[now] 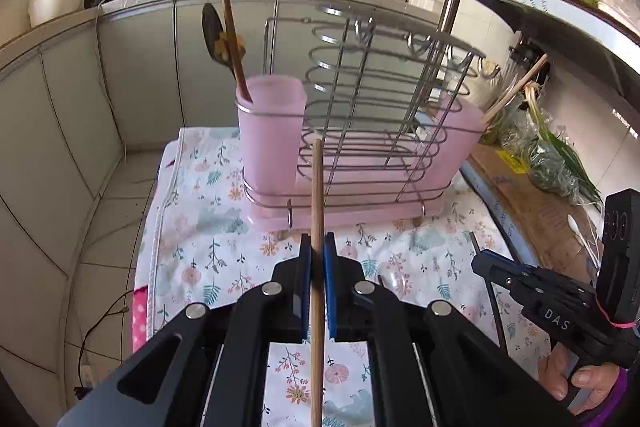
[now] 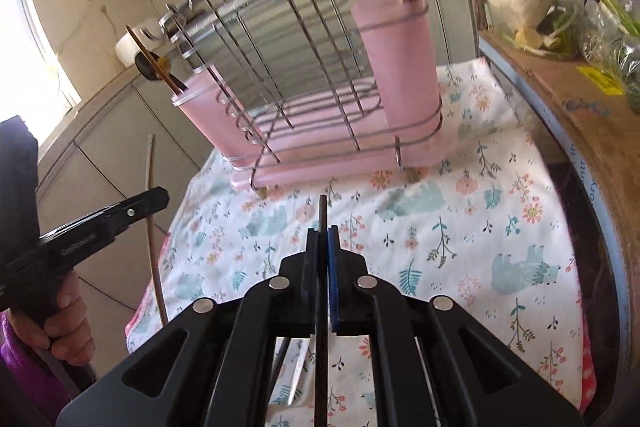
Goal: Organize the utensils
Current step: 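Lift both chopsticks and carry them over the pink cup with both tools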
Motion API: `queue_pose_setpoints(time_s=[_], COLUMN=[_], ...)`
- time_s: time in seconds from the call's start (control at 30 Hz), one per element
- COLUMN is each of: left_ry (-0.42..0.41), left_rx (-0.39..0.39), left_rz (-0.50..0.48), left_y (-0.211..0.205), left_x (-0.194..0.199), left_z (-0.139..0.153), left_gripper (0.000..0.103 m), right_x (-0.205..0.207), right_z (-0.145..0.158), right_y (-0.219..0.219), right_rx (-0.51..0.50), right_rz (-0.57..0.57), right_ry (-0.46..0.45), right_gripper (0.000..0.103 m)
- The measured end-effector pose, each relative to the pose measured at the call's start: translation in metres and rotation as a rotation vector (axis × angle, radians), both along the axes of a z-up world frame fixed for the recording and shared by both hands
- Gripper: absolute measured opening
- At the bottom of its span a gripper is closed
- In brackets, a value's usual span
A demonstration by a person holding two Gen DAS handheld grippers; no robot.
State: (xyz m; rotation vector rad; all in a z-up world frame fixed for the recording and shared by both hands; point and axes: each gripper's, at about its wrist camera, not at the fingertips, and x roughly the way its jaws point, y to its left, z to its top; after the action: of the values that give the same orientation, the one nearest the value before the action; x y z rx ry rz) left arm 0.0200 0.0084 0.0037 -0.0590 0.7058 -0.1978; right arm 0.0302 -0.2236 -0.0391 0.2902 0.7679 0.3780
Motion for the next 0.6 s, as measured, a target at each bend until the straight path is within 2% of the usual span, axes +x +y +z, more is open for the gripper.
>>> queue_pose_setpoints(time_s=[0.13,0.3,0.6], left_ry=[-0.054,-0.082,-0.132], left_rx=[-0.041,-0.095,-0.169], left_rz=[-0.001,0.003,0.005], left_y=[0.007,0.015,0.035], left_x=[-0.009,-0.005,0.009], left_z=[0.018,0.030,0.060], left_gripper=[0.005,0.005,0.005], right_x=[-0.002,-0.007,-0.003], right_z=[0.013,0.032,0.082], right_y=[0.001,-0.005,-0.033], right_rx=[0.015,0.024,0.098], right_rz=[-0.010,-0.025,-0.064], right_ry=[-0.044,-0.088,-0.177], right_gripper=[0.005,0.005,0.005])
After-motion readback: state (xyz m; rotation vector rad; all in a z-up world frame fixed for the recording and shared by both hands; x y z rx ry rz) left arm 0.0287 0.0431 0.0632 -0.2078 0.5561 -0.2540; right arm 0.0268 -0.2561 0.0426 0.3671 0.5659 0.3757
